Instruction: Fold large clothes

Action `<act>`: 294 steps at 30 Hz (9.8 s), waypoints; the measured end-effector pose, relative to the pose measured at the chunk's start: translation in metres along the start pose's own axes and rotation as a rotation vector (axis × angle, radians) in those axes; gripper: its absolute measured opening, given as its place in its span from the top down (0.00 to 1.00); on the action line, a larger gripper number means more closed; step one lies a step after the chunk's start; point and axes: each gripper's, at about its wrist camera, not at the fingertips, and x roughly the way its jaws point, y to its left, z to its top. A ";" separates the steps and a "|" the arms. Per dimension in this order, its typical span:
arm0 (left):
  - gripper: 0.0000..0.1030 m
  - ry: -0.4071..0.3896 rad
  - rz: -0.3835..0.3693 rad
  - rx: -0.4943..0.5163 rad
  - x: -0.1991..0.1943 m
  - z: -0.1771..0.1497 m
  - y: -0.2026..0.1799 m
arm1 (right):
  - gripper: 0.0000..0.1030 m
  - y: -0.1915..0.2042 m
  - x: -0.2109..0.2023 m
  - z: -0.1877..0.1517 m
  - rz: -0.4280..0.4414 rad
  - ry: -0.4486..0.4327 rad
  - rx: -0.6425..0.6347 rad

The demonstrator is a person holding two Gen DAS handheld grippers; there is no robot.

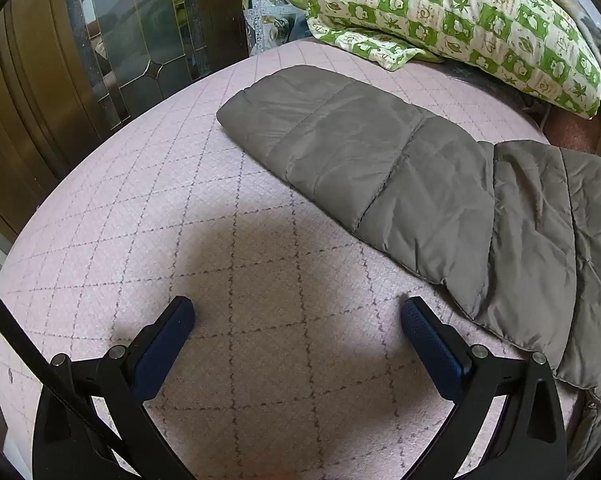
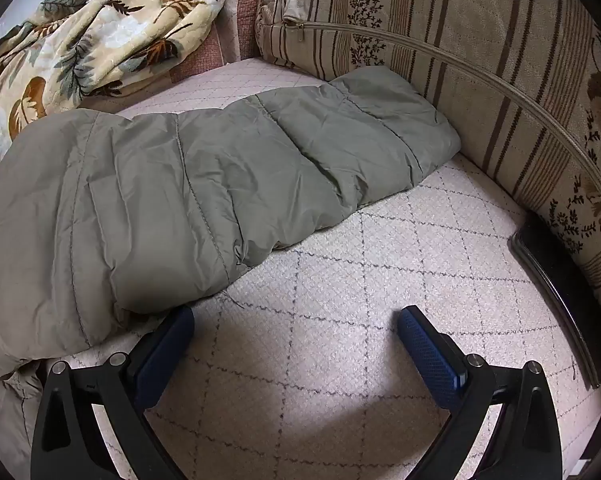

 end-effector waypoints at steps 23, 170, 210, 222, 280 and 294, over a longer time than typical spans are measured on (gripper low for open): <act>0.00 -0.104 -0.078 0.101 -0.119 -0.073 0.054 | 0.01 -0.042 -0.060 -0.036 0.209 0.060 -0.016; 0.00 -0.297 -0.518 0.443 -0.265 -0.172 -0.209 | 0.87 -0.035 -0.244 0.122 0.402 -0.602 0.164; 0.00 -0.193 -0.462 0.214 -0.223 -0.121 -0.124 | 0.46 0.340 -0.191 -0.104 0.907 -0.016 -0.500; 0.00 -0.165 -0.462 0.311 -0.202 -0.098 -0.193 | 0.42 0.224 -0.086 -0.024 0.385 -0.038 -0.226; 0.40 0.022 -0.409 -0.402 -0.012 0.057 0.075 | 0.18 0.227 -0.149 -0.090 0.557 -0.178 -0.388; 0.68 -0.034 -0.481 -0.518 0.071 0.076 0.079 | 0.18 0.226 -0.141 -0.087 0.569 -0.164 -0.374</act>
